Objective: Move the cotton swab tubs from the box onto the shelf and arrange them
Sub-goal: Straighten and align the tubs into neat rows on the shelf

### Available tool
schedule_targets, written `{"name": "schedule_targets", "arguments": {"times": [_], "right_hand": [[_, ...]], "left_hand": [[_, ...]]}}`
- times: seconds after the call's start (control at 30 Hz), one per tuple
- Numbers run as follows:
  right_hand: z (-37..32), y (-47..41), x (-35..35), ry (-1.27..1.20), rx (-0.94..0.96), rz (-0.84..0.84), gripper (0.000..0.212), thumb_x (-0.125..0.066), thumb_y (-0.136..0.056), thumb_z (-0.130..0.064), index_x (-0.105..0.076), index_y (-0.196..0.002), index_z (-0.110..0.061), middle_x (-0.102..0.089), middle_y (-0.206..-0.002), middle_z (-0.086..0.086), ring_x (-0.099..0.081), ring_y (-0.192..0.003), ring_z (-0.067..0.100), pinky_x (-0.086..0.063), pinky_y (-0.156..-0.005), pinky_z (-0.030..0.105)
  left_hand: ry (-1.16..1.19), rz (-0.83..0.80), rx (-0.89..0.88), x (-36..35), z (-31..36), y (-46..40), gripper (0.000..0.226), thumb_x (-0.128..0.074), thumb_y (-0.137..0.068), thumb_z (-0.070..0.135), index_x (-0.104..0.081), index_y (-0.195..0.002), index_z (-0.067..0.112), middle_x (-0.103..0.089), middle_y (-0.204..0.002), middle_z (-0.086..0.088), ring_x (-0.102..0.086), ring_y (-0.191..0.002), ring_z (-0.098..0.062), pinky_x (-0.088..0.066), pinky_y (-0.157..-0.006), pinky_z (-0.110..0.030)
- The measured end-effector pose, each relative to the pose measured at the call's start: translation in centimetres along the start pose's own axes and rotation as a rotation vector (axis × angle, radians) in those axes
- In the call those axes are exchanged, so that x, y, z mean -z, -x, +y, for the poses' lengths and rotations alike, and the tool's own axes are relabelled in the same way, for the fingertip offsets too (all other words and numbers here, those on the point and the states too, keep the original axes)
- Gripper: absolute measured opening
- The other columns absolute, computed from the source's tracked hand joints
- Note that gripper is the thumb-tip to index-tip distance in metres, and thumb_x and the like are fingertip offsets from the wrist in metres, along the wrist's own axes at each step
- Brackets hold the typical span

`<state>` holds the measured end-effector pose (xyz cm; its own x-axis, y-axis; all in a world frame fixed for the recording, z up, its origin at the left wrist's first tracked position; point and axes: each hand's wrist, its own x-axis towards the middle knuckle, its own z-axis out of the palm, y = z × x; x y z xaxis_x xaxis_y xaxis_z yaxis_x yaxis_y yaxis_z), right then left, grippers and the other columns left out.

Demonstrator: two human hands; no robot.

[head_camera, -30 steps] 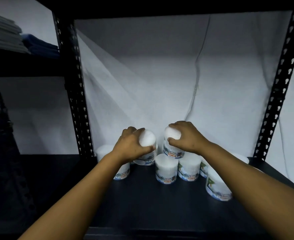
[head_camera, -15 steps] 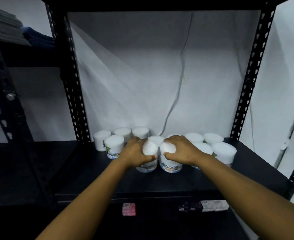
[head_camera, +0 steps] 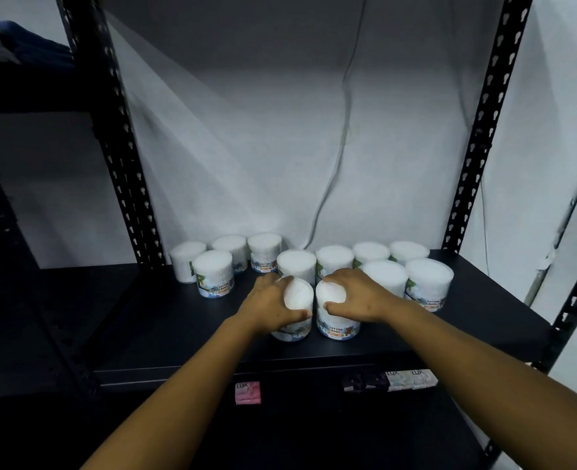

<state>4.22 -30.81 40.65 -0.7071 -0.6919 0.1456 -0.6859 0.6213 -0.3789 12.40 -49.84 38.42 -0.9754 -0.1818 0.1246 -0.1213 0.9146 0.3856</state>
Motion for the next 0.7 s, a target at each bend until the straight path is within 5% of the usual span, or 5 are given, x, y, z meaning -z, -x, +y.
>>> {"name": "schedule_targets", "arguments": {"times": [0.2, 0.4, 0.7], "right_hand": [[0.9, -0.3, -0.9, -0.017, -0.006, 0.004, 0.045, -0.069, -0.078, -0.037, -0.062, -0.117, -0.016, -0.061, -0.121, 0.005, -0.055, -0.113, 0.024, -0.043, -0.097, 0.038], [2.0, 0.8, -2.1, 0.085, 0.009, 0.061, 0.070, -0.063, -0.084, -0.049, -0.038, -0.143, -0.020, -0.034, -0.151, 0.006, -0.029, -0.139, 0.024, -0.021, -0.114, 0.033], [3.1, 1.7, -3.3, 0.245, 0.069, 0.073, 0.066, -0.055, -0.090, -0.045, -0.033, -0.146, -0.016, -0.028, -0.154, 0.009, -0.024, -0.143, 0.023, -0.018, -0.118, 0.035]], "left_hand": [[0.043, 0.020, 0.005, -1.0, -0.1, 0.0, 0.079, -0.068, -0.075, 0.055, -0.038, -0.140, 0.023, -0.036, -0.141, -0.007, -0.030, -0.130, -0.026, -0.030, -0.106, -0.036], [0.045, 0.138, -0.028, -1.9, -0.6, 1.3, 0.082, -0.067, -0.075, 0.055, -0.034, -0.143, 0.025, -0.020, -0.155, -0.007, -0.015, -0.142, -0.024, -0.021, -0.116, -0.036], [-0.005, 0.275, -0.095, -3.5, -1.3, 1.8, 0.054, -0.060, -0.085, 0.035, -0.048, -0.135, 0.017, -0.039, -0.140, -0.005, -0.027, -0.132, -0.021, -0.031, -0.107, -0.031]]}}
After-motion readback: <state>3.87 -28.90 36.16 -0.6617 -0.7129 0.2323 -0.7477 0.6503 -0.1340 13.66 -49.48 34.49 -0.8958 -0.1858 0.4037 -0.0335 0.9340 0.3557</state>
